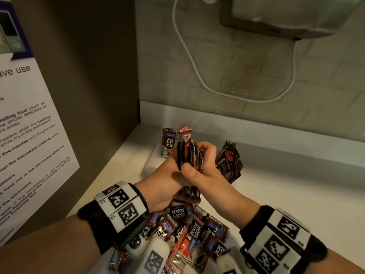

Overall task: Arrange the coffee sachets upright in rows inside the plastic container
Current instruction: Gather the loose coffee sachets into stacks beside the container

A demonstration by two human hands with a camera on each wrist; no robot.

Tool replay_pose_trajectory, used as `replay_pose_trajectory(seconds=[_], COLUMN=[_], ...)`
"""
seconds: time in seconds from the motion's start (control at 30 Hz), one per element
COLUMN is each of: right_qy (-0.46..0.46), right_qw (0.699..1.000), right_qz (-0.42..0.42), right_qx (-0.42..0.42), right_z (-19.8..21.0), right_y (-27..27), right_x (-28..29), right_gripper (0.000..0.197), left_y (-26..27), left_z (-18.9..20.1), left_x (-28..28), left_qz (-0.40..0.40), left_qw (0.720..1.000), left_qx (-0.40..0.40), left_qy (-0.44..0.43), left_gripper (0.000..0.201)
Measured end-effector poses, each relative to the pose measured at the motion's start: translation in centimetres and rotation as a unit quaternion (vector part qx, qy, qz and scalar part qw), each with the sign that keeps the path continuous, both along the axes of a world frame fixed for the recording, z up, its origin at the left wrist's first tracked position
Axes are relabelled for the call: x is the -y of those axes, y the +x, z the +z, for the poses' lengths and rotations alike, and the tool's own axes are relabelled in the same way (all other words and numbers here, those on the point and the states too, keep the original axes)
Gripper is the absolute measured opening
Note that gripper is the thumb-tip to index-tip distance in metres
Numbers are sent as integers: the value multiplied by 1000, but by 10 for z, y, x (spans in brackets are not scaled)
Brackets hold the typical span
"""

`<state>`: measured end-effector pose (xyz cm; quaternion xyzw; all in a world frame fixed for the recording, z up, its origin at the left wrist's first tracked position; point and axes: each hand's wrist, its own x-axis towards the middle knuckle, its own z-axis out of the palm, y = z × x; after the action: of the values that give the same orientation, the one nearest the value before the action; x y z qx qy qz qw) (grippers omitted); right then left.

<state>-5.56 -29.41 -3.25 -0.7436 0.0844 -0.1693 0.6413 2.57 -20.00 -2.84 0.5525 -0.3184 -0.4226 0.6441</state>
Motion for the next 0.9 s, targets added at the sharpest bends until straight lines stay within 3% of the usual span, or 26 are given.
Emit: replay_pose_trajectory(seconds=[0.1,0.17,0.33,0.53,0.7,0.77,0.9], right_qy=[5,-14,-36,-53,-62,-60,-41], right_qw=[999,994,946,929,927,927,930], right_qz=[-27,-93,-289,-348,-366,-369,-364], right_qx=[30,63,144,113,51,35,16], right_z=[11,19,34,23,-1,-8,-15], right_y=[0,-1,-5,-15,-18,-19,-19], right_x=[5,14,51,86,99,102,103], right_gripper=[85,84,47,24,26,27,23], left_y=[7,17,45,59,55,56,60], left_z=[9,11,6,-19,-34,-39,-53], left_x=[8,19,58,94,114,119,127], left_qz=[12,28,97,49,-21,-77,-164], left_qw=[1000,1000,993,987,976,963,935], left_qx=[1,-7,65,110,150,177,205], left_qy=[3,11,27,104,154,189,236], left_gripper=[16,24,35,37,52,66,121])
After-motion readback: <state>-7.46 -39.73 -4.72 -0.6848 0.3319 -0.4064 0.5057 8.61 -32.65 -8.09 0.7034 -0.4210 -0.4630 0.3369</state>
